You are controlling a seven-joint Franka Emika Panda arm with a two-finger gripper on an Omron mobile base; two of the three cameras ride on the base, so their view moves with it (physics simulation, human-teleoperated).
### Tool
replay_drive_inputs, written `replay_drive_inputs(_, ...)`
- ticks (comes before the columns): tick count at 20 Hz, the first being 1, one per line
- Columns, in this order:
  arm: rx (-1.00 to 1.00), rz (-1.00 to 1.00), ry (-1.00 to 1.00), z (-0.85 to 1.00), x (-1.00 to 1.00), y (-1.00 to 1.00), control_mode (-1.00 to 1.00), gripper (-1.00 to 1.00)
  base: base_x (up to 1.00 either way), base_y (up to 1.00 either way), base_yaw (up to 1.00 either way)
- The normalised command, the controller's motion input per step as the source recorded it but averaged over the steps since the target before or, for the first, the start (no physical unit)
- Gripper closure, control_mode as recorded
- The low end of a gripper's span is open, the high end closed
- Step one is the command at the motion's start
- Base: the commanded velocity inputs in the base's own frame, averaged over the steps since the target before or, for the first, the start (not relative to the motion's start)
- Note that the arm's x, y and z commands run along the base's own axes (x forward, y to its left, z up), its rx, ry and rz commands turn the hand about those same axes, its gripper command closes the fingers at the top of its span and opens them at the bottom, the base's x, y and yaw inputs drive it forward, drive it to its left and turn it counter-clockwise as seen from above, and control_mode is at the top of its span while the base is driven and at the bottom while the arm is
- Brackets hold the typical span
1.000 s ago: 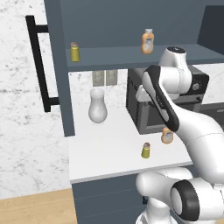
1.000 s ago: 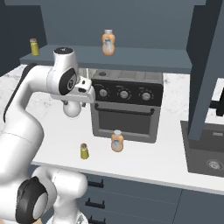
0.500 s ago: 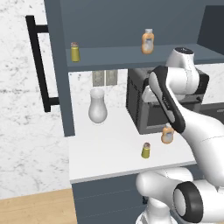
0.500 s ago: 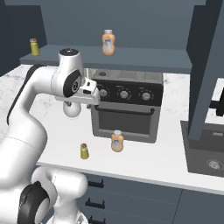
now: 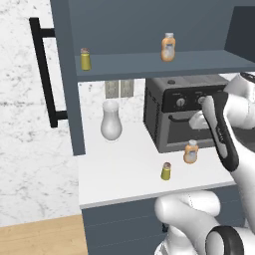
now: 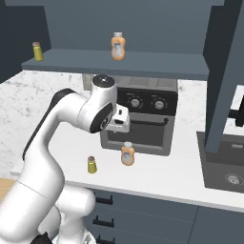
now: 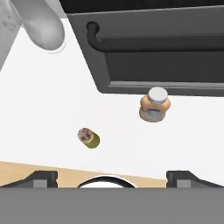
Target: Put the shaker and condiment bottle from the counter next to their counterparts in the cabinet.
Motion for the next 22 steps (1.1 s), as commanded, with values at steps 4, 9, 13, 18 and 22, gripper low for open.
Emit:
replay_drive_inputs(4,0.04,0.04,-0.09,-0.33,-0.56,-0.63,-1.0,-1.0,0.0,0.0,0.0)
replay_drive_inputs(9,0.07,0.14,-0.2,-0.41,-0.57,-0.53,-1.0,-1.0,0.0,0.0,0.0)
replay_drive_inputs(13,0.0,0.23,-0.05,-0.27,-0.3,-0.31,-1.0,-1.0,0.0,0.0,0.0)
replay_drive_inputs(18,0.09,0.36,-0.25,-0.19,-0.1,-0.19,-1.0,-1.0,0.0,0.0,0.0)
replay_drive_inputs(22,0.03,0.34,-0.17,-0.21,0.02,-0.13,-1.0,-1.0,0.0,0.0,0.0)
